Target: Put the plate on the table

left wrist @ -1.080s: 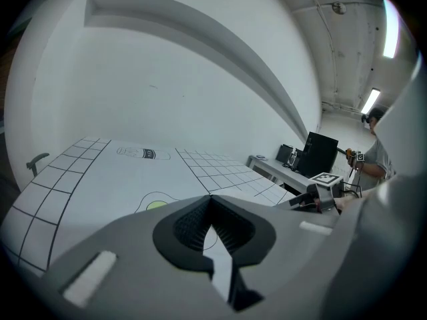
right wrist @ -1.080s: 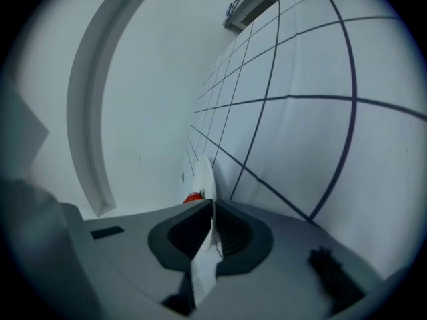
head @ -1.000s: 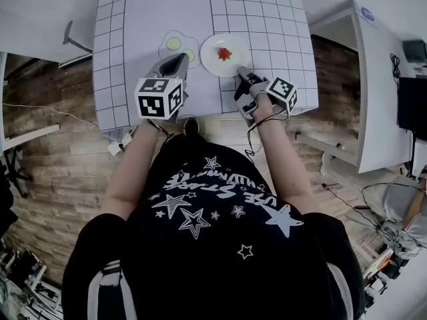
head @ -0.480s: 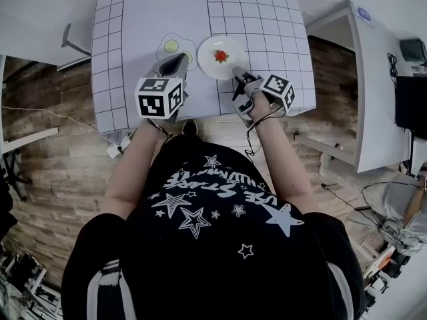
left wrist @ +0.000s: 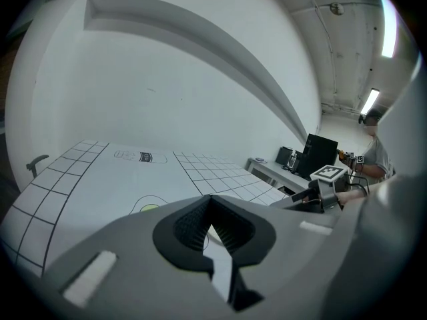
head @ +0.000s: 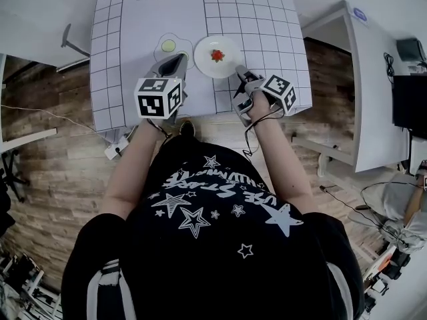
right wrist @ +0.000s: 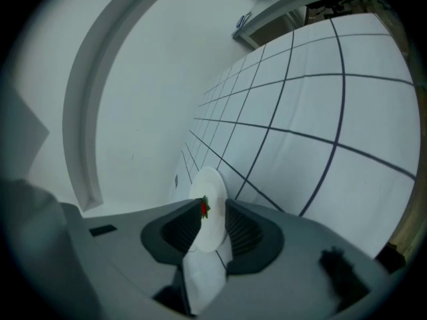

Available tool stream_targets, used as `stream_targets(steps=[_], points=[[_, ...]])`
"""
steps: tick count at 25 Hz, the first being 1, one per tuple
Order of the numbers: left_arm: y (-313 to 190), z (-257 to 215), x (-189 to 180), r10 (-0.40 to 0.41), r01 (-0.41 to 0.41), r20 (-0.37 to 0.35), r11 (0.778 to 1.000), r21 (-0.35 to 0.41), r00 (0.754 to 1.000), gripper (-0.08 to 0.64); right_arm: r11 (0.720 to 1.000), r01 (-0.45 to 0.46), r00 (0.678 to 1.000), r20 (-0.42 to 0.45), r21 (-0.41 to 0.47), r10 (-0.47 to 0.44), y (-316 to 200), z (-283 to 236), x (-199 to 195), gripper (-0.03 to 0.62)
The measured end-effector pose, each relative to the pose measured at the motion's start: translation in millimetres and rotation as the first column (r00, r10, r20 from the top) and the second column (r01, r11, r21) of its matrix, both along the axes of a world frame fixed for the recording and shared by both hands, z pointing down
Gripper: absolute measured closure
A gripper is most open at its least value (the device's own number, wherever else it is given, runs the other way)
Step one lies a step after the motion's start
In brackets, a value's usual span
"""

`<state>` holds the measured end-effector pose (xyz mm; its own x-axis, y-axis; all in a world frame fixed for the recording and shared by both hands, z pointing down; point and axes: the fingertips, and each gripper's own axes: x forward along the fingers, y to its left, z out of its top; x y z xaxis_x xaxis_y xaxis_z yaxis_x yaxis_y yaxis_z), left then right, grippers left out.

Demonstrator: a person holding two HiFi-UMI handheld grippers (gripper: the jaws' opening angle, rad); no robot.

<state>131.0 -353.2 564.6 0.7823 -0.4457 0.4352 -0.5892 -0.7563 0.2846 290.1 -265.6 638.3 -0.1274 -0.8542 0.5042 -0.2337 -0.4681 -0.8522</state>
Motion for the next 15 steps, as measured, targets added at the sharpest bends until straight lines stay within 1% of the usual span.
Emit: stream_targets(steps=[2,5,7,8,10,13,15], points=[[5,-5,1,-0.004,0.004,-0.004,1.0,0.01,1.0,0.551,0.999,-0.011,1.0,-0.005,0.035,0.011,2,-9,3,0.479],[13,-9,-1,-0.012,0.012,-0.007,1.0,0.024,1.0,0.551,0.996,0.011,1.0,-0.017,0.092,-0.009,2,-23,2,0.479],[21,-13,-1,-0.017,0.018,-0.011,0.999,0.03,1.0,0.551,0.99,0.036,0.999,-0.038,0.134,-0.031,3,-36,0,0.509],[25,-16,-1,-0.019,0.02,-0.013,0.999,0.033,1.0,0.551,0.986,0.047,0.998,-0.051,0.157,-0.039,4,-43,-1,0.528],[35,-21,-1,-0.022,0.023,-0.017,0.999,0.043,1.0,0.551,0.977,0.066,0.996,-0.078,0.203,-0.051,6,-60,-1,0.542],[49,-34,0,-0.028,0.029,-0.023,0.997,0.068,0.999,0.551,0.959,0.106,0.989,-0.126,0.264,-0.075,11,-88,-2,0.558],[58,-43,0,-0.034,0.037,-0.03,0.996,0.083,0.999,0.551,0.944,0.146,0.98,-0.174,0.295,-0.097,16,-106,-5,0.565]])
